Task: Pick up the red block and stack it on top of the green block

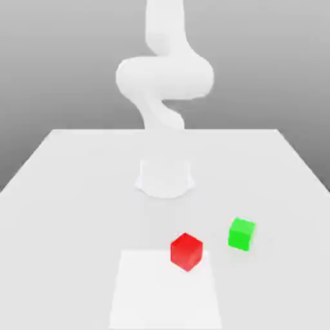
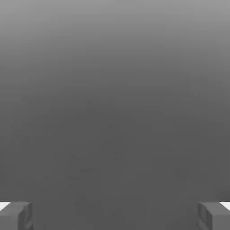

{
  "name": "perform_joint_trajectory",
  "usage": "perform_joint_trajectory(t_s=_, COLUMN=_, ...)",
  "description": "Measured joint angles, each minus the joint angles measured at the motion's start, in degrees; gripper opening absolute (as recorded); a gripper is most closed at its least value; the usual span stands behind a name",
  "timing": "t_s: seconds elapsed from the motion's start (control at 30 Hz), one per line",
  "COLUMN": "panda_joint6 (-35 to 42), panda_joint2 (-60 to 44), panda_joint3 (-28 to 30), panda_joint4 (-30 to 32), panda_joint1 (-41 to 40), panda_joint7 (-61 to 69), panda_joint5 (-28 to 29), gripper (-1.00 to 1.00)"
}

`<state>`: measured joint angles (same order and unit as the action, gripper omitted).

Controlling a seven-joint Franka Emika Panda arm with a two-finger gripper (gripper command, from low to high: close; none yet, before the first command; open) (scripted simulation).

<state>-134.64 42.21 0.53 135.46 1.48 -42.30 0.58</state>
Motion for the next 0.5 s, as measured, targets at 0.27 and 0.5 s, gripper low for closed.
perform_joint_trajectory(t_s=0.27, panda_joint6=-10.86, panda_joint2=-14.07, panda_joint3=2.36, panda_joint4=13.76, panda_joint1=5.14, panda_joint7=14.19, panda_joint5=1.52, gripper=0.0)
perform_joint_trajectory(t_s=0.5, panda_joint6=-21.21, panda_joint2=-27.84, panda_joint3=5.19, panda_joint4=26.74, panda_joint1=10.16, panda_joint7=28.72, panda_joint5=2.02, gripper=0.0)
